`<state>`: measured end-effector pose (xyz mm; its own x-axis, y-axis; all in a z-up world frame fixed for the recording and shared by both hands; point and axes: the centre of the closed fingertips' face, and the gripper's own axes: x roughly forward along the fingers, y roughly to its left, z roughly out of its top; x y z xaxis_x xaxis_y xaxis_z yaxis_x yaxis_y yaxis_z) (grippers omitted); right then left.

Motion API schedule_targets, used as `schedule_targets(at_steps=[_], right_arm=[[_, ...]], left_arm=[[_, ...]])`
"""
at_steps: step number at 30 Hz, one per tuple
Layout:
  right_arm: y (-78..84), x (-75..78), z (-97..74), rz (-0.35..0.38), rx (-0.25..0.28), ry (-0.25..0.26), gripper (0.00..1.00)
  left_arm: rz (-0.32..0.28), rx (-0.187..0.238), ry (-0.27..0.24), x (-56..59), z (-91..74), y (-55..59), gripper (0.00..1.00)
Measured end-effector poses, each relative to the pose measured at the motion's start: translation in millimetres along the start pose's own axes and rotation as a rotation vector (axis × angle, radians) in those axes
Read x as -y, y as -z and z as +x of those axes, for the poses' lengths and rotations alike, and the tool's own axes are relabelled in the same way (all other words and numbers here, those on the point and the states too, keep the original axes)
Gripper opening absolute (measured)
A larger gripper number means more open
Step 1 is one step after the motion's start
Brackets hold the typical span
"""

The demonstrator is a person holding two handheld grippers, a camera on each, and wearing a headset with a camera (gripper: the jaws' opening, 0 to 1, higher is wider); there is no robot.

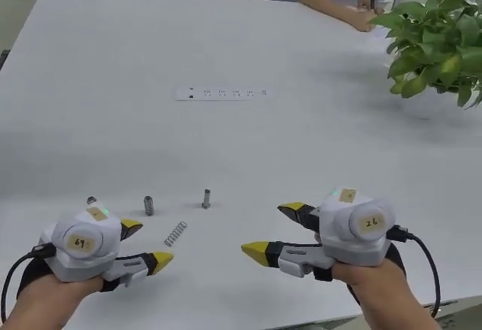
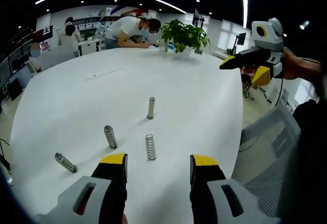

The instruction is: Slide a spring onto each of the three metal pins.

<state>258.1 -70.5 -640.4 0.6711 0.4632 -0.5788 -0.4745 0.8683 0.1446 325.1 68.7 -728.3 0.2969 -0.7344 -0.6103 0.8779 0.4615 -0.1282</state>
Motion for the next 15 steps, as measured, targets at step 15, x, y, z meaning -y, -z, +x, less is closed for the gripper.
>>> schedule_targets(at_steps=[15], right_arm=[[1.1,-0.3,1.6,0.000,-0.009,-0.006,0.59]], left_arm=[[-0.028,-0.044,0.011,-0.7,25.3,16.5,0.40]])
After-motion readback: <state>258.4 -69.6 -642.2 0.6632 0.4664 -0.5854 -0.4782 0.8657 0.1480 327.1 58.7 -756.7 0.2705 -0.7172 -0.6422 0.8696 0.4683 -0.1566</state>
